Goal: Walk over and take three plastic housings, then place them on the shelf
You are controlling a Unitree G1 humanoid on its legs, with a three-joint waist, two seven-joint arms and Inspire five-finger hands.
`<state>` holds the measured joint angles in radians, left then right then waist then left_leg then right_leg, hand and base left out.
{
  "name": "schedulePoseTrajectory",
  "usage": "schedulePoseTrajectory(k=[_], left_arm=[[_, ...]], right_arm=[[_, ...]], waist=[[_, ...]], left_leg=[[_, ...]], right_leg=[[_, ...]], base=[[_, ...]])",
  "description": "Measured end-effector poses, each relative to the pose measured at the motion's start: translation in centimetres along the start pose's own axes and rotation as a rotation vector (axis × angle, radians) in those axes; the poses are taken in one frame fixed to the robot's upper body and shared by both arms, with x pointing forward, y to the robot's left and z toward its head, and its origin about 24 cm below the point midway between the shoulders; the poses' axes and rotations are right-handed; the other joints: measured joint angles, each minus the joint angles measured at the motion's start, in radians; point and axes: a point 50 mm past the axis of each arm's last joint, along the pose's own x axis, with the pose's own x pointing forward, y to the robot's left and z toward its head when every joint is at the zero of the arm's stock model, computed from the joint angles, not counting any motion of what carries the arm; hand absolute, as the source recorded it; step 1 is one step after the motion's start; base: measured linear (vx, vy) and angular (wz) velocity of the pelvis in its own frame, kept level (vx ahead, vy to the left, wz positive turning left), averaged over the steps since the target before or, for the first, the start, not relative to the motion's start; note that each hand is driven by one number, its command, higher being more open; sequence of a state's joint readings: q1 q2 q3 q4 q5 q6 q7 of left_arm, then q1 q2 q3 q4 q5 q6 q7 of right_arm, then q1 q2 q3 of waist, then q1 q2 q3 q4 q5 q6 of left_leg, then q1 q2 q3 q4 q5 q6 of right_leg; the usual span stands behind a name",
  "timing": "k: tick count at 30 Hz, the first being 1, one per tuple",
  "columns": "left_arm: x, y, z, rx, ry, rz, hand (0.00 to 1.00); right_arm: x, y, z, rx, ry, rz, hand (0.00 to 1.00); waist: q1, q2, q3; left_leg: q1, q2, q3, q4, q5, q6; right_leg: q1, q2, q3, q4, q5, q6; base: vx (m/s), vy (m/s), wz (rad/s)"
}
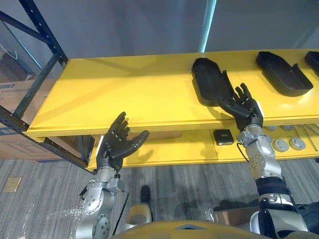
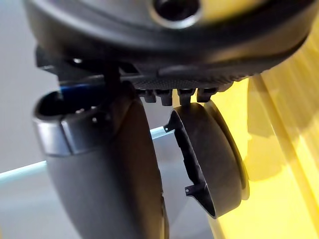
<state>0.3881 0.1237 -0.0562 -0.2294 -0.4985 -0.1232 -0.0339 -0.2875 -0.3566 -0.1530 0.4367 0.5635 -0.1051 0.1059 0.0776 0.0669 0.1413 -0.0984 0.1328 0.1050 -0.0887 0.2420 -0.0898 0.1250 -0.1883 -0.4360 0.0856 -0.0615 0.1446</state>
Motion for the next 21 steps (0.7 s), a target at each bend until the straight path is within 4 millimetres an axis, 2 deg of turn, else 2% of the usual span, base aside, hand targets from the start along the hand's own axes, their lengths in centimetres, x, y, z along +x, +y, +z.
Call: schedulePoseTrajectory(k=[7,12,14,18,21], left_arm=[[0.0,0.1,0.0,0.011,0.008,-0.007,1.0],[0.0,0.0,-0.1,0.011,0.009,-0.007,1.0],[0.0,0.1,-0.1,0.01,0.01,0.0,1.0],[-0.3,0.2,-0.3,0.048,0.022,0.019,1.0],[-0.5,0.5,-0.3,0.05,0.021,0.044,1.0]], right_arm=[[-0.2,-0.1,-0.2,-0.004,0.001,0.004,1.0],[-0.5,-0.4,0.1,-0.078,-0.041,-0.082,1.0],[-1.2,-0.1,0.8,-0.14,-0.098,-0.111,1.0],[-4.0,2.6,4.0,-0.247,-0.309,-0.068,1.0],[-5.9,3.8,5.2,-0.245,-0.393,-0.024,1.0]], waist=[[0.0,0.0,0.0],[0.004,0.0,0.0],[0.003,0.0,0.0],[-0.004,0.0,0.0],[-0.006,-0.002,-0.001]], left_leg=[[0.001,0.0,0.001,0.0,0.001,0.001],[0.0,0.0,0.001,0.0,0.001,0.001],[0.0,0.0,0.003,0.0,0.0,0.001],[0.003,0.004,0.021,0.0,-0.006,-0.001],[0.002,0.008,0.036,0.0,-0.009,-0.002]], right_leg=[[0.0,0.0,0.001,0.0,0.0,0.0],[-0.001,0.0,0.001,-0.001,0.0,0.0],[-0.002,0.0,0.003,-0.002,0.0,0.0],[-0.01,0.0,0.019,-0.005,0.001,0.0],[-0.022,0.0,0.032,-0.004,0.001,0.0]], base=[[0.0,0.0,0.0],[0.0,0.0,0.0],[0.0,0.0,-0.02],[0.0,-0.001,-0.11],[-0.01,-0.022,-0.16]])
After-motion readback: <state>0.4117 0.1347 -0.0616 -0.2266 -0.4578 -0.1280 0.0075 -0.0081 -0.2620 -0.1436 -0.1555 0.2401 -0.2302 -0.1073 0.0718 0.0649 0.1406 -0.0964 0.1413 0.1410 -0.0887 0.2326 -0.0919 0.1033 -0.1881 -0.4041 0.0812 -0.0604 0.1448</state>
